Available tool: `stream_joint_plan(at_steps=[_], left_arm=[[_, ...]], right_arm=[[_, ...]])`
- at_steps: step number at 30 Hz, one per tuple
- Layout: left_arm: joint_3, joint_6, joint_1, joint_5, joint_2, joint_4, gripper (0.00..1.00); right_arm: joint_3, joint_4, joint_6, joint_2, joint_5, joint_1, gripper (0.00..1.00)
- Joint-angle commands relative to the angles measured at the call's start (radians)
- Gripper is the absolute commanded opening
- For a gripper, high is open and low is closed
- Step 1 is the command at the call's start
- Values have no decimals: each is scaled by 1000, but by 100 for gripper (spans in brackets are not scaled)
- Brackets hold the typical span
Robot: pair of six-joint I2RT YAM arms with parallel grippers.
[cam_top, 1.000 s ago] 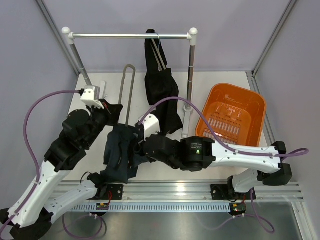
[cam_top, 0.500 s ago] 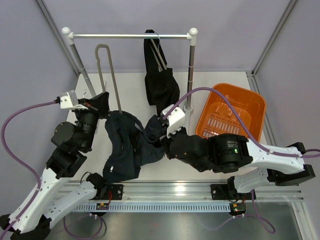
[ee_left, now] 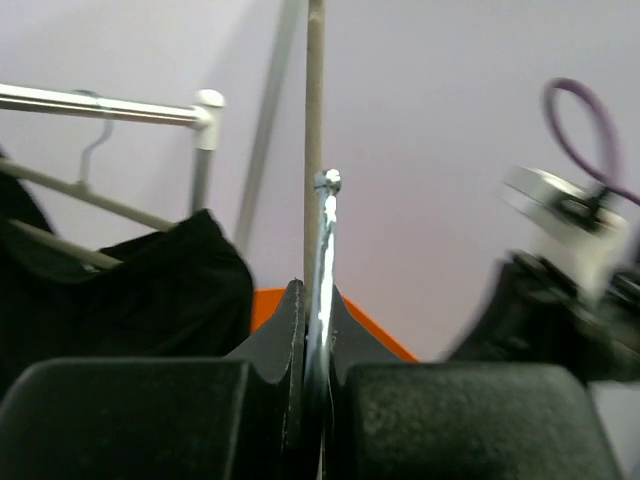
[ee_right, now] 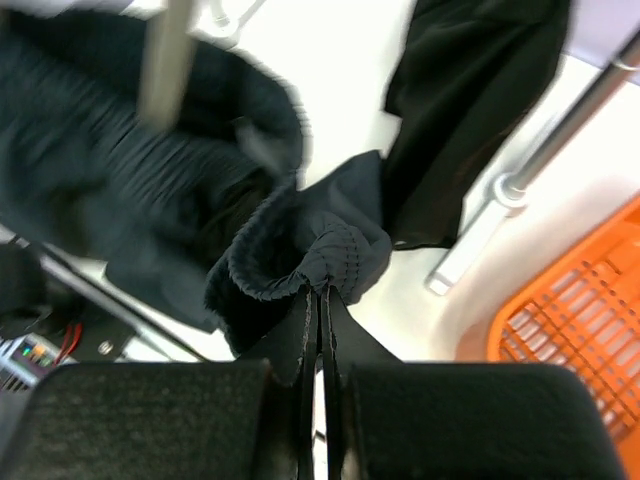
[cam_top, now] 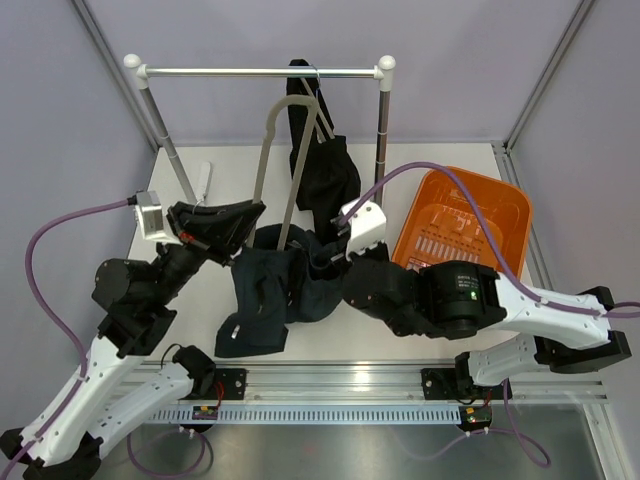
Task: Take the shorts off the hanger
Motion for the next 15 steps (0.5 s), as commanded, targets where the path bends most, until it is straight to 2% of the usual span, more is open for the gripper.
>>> stream_joint_plan(at_steps=[1, 5, 9, 12, 13, 15], left_arm=[[-33, -73, -4, 174, -77, 189, 0], [-83, -83, -4, 108, -140, 274, 0], [-111, -101, -4, 97, -142, 377, 0], [-7, -23, -4, -8, -99, 188, 0], [17, -1, -4, -103, -88, 84, 0], [54, 32, -4, -221, -78, 8, 0]], right_arm=[[30, -7, 20, -60, 80, -81, 0], [29, 36, -20, -125, 66, -127, 0], [85, 52, -64, -105, 24, -139, 0], [175, 19, -79, -55, 31, -139, 0], [197, 12, -95, -32, 54, -139, 0], [252, -20, -112, -15, 65, -156, 0]])
